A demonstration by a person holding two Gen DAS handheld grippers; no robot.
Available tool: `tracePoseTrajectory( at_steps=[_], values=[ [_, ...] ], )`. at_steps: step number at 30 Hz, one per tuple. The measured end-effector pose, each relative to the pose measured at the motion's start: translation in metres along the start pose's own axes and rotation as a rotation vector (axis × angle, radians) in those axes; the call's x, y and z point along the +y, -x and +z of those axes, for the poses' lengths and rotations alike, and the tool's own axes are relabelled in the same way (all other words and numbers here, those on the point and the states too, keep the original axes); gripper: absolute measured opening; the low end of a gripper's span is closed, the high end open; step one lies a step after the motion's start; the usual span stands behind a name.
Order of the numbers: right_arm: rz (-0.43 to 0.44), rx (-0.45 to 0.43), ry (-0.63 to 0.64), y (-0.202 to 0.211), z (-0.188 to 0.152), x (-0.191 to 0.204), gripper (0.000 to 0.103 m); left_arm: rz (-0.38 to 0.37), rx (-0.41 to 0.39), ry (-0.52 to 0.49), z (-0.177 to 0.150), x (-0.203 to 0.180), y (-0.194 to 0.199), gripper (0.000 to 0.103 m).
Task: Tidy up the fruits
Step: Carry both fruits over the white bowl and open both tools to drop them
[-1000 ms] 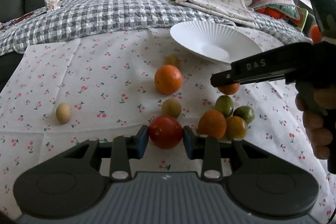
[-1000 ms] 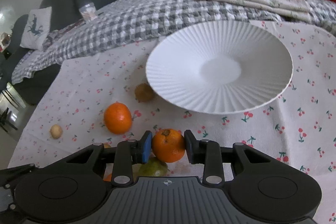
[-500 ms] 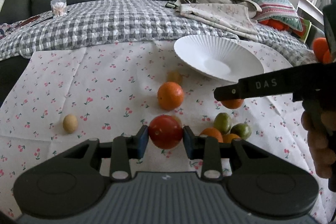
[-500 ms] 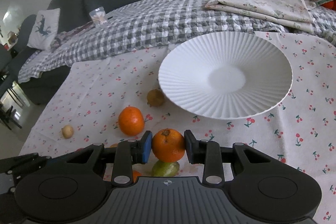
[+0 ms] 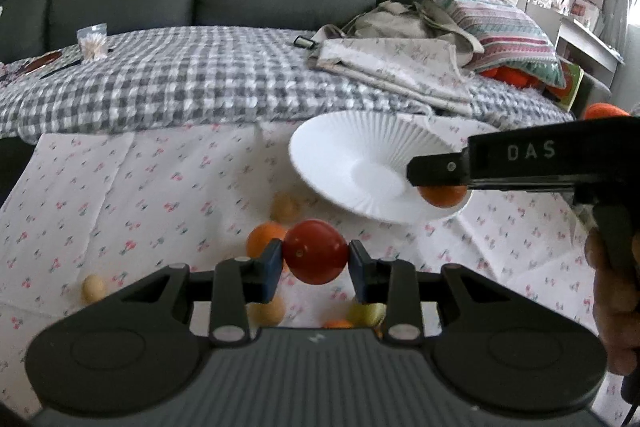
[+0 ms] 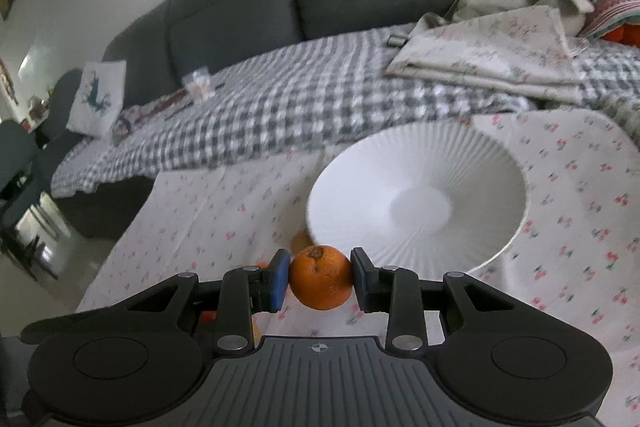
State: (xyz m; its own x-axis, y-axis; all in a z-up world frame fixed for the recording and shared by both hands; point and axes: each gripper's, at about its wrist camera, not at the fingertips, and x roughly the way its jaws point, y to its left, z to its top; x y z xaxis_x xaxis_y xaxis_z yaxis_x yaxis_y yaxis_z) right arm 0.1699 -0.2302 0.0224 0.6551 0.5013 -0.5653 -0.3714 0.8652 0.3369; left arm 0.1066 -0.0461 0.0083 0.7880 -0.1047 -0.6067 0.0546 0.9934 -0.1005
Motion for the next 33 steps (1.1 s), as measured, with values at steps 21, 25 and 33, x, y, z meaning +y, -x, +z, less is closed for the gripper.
tracePoseTrajectory(
  at_steps=[21, 25, 33],
  values=[
    [-0.114, 0.003, -0.061, -0.027, 0.014, -0.066, 0.032, -0.01, -0.037, -0.156, 0.03, -0.059, -0.086, 0.034],
    [-0.122, 0.0, -0.017, -0.034, 0.015, -0.066, 0.032, -0.023, -0.038, -0.176, 0.031, -0.06, -0.093, 0.034],
    [-0.124, 0.029, -0.019, -0.05, 0.012, -0.072, 0.033, -0.009, -0.005, -0.2, 0.025, -0.057, -0.111, 0.035]
  ],
)
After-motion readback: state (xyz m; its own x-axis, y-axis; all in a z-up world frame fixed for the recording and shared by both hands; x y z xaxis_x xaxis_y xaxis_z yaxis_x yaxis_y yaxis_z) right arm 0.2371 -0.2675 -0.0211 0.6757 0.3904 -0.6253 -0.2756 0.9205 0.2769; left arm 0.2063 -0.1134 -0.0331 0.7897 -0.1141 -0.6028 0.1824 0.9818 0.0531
